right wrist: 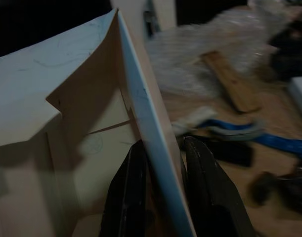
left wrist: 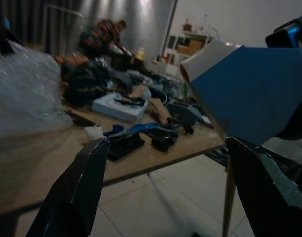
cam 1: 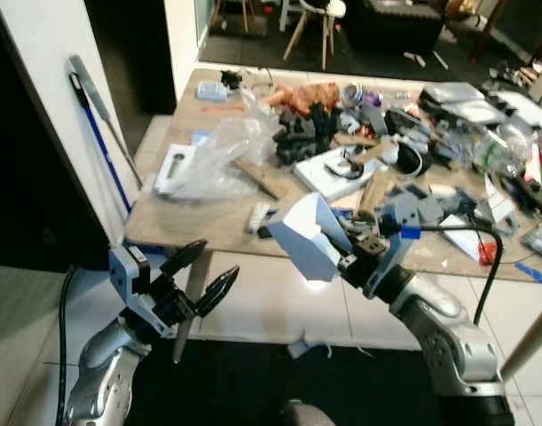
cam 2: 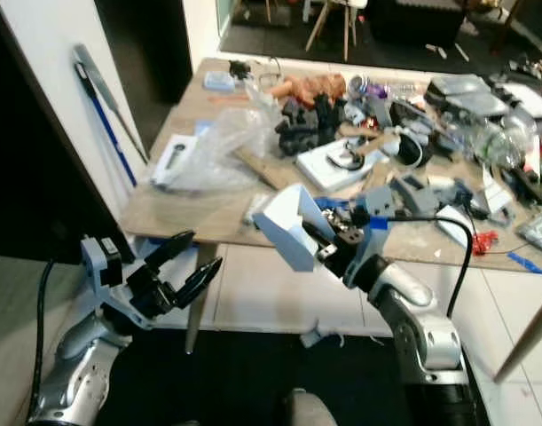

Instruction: Picking trash to rubbish bin

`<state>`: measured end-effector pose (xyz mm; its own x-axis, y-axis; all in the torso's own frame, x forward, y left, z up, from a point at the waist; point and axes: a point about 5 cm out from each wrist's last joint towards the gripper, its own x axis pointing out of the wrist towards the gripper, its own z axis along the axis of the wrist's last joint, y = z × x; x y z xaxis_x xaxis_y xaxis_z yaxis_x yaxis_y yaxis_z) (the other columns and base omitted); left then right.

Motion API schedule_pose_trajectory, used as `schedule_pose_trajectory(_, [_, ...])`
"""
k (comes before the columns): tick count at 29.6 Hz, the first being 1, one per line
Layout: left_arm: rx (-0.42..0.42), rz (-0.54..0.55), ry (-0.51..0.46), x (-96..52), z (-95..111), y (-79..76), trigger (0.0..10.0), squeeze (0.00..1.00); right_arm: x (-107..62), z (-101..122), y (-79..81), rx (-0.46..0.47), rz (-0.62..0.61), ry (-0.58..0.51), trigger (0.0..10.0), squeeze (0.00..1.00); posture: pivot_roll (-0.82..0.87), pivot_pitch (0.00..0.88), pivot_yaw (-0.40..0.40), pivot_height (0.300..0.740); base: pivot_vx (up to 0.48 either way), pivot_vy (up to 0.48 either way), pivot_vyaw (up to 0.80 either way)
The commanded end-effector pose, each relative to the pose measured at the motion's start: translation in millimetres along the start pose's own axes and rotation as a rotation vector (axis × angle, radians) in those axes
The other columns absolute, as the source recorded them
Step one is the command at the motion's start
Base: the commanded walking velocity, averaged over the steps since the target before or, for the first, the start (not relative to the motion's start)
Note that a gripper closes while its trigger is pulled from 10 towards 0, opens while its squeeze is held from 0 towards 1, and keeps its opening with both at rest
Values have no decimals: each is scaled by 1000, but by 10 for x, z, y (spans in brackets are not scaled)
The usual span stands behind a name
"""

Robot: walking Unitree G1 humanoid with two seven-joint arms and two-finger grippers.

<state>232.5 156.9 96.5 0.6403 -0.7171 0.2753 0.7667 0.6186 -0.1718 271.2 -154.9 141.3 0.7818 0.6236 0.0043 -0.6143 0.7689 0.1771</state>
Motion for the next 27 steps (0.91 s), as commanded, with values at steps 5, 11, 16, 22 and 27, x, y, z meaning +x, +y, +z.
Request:
schedule_pose_trajectory(5, [-12, -8, 10, 21, -2, -31, 10000, 0, -8, 1, -32, -3, -14, 5, 10000, 0, -26, 0, -40, 740, -410, 0, 0])
schedule_pose_trajectory(11, [-13, -9, 24, 8, -27, -31, 10000, 0, -5, -1, -35, -1, -17, 9, 10000, 0, -26, 0, -37, 740, -412, 0, 0])
schedule_pose_trajectory(16, [-11, -1, 19, 14, -25, -24, 10000, 0, 3, -6, -43, 4, -25, 21, 10000, 0, -26, 0, -37, 740, -155, 0, 0])
schedule_pose_trajectory(22, [-2, 8, 17, 40, -3, -18, 10000, 0, 21, -16, -46, 20, -31, 47, 10000, 0, -26, 0, -35, 740, 0, 0, -200])
schedule_pose_trajectory(27, [4, 14, 12, 59, 6, -14, 10000, 0, 26, -19, -38, 26, -26, 49, 10000, 0, -27, 0, -34, 740, 0, 0, -800])
